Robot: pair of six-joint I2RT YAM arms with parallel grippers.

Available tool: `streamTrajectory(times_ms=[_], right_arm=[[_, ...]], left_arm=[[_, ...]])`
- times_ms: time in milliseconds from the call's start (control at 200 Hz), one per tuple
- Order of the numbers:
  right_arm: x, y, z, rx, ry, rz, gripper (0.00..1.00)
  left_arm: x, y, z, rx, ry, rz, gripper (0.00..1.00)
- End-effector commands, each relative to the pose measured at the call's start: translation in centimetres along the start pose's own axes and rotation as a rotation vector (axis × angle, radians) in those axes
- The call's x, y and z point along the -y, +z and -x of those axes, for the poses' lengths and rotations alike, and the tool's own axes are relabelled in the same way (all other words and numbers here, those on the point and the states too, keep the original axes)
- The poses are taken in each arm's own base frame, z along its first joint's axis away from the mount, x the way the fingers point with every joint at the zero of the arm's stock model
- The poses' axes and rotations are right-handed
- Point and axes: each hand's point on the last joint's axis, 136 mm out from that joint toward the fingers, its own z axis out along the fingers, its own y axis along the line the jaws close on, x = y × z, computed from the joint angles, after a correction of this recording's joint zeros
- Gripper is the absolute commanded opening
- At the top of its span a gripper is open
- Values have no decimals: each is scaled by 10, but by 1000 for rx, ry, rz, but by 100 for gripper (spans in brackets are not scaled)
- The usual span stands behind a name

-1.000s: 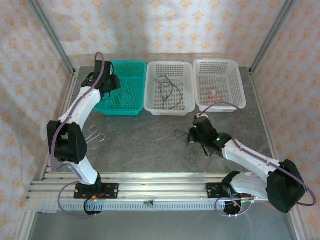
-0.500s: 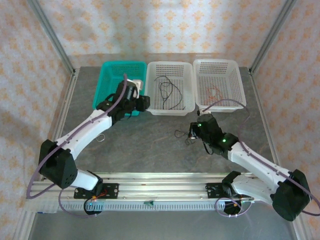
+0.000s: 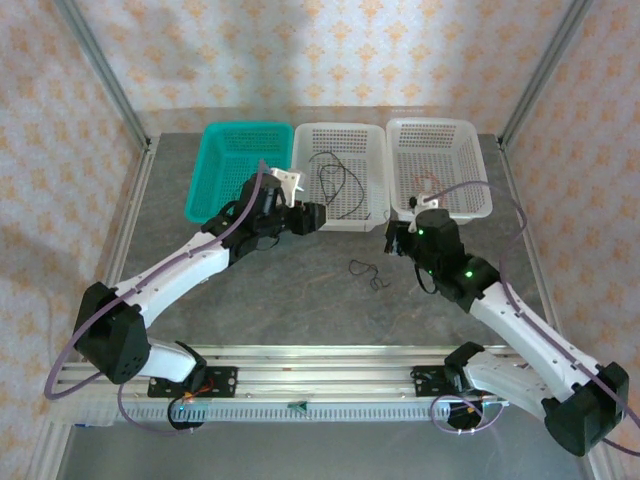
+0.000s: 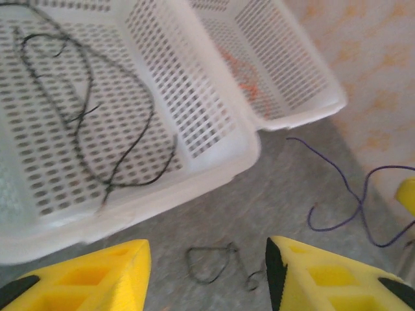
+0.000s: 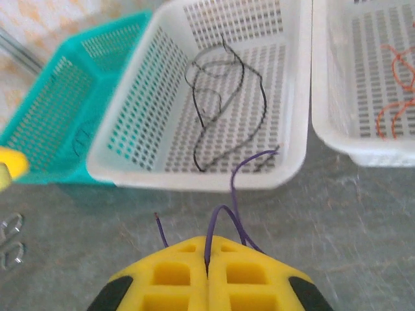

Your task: Untangle the cables

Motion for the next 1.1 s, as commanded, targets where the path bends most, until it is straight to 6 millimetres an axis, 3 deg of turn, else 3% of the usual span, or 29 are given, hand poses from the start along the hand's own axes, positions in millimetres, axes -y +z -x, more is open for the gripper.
streamTrajectory(times_ms=[0, 160, 375, 581, 986, 1091], right_arm=[[-19, -11, 35, 92, 77, 63, 0], [-43, -17, 55, 148, 171, 187, 0], [-56, -26, 72, 191, 215, 256, 0], [-66, -24, 71, 170, 227, 301, 0], [-69, -35, 77, 193, 229, 331, 0], [-67, -38, 78, 204, 231, 321, 0]], left_arm=[[48, -17, 44, 158, -81, -224, 59], [75, -28, 62, 222, -175, -386, 66], [88, -22, 54, 200, -234, -477, 55], [111, -7, 47, 150, -199, -519, 49], [95, 13, 34, 118, -195, -425, 48], [91, 15, 33, 120, -202, -402, 57]])
